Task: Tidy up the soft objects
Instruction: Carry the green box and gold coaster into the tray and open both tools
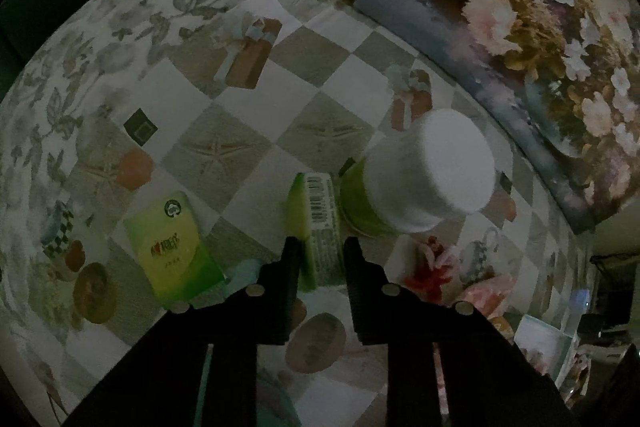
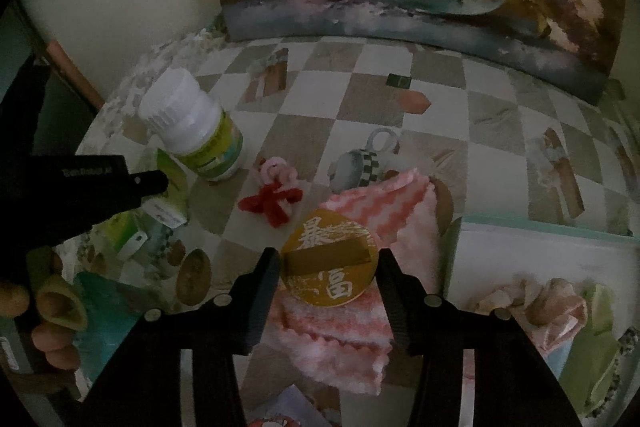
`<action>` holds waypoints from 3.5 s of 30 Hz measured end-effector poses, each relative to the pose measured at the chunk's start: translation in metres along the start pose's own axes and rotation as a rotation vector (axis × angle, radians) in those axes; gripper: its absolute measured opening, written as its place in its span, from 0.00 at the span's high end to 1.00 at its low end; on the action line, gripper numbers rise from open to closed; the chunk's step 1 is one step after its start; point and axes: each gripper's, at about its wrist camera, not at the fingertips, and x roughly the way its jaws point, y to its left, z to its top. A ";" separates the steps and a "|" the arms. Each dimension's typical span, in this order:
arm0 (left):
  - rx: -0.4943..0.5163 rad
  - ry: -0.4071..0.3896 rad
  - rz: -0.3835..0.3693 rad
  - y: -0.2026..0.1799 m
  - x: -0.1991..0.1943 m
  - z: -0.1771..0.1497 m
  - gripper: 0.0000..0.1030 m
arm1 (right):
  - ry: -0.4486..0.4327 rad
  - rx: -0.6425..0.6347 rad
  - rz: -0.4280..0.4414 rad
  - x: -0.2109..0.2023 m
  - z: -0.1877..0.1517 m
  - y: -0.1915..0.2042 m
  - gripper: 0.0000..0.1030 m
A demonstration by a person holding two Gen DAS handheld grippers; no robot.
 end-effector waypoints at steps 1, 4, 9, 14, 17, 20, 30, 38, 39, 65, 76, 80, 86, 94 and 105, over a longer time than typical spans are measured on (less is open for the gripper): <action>0.006 -0.003 -0.001 -0.001 -0.001 0.000 0.78 | -0.003 0.002 0.000 -0.002 0.000 0.000 0.49; 0.018 -0.012 -0.010 -0.006 -0.006 -0.003 0.79 | -0.011 0.008 0.003 -0.010 -0.001 -0.002 0.49; 0.033 -0.025 -0.022 -0.011 -0.016 -0.009 0.79 | -0.018 0.021 0.004 -0.020 -0.005 -0.006 0.49; 0.052 -0.056 -0.036 -0.017 -0.037 -0.016 0.79 | -0.035 0.040 0.010 -0.034 -0.011 -0.010 0.49; 0.080 -0.079 -0.045 -0.025 -0.052 -0.024 0.79 | -0.046 0.064 0.020 -0.043 -0.015 -0.014 0.49; 0.116 -0.106 -0.048 -0.034 -0.066 -0.036 0.79 | -0.062 0.090 0.033 -0.054 -0.019 -0.019 0.49; 0.235 -0.178 -0.134 -0.071 -0.114 -0.073 0.79 | -0.147 0.124 -0.009 -0.104 -0.035 -0.029 0.49; 0.271 -0.229 -0.210 -0.089 -0.144 -0.094 0.79 | -0.204 0.146 -0.081 -0.142 -0.049 -0.044 0.49; 0.281 -0.231 -0.212 -0.092 -0.145 -0.098 0.79 | -0.204 0.151 -0.088 -0.145 -0.051 -0.046 0.49; 0.580 -0.005 -0.296 -0.179 -0.109 -0.199 0.78 | -0.110 0.495 -0.282 -0.155 -0.101 -0.173 0.49; 0.697 0.108 -0.271 -0.209 -0.082 -0.245 0.78 | -0.086 0.638 -0.427 -0.159 -0.121 -0.224 0.49; 0.729 0.115 -0.234 -0.214 -0.073 -0.253 0.78 | -0.058 0.662 -0.428 -0.152 -0.126 -0.232 0.49; 0.753 0.130 -0.159 -0.216 -0.054 -0.259 0.78 | 0.013 0.712 -0.425 -0.130 -0.136 -0.247 0.49; 0.766 0.164 -0.102 -0.220 -0.034 -0.265 0.78 | 0.057 0.761 -0.441 -0.121 -0.144 -0.260 0.49; 0.735 0.158 -0.136 -0.218 -0.043 -0.259 0.59 | 0.021 0.736 -0.452 -0.129 -0.135 -0.254 0.41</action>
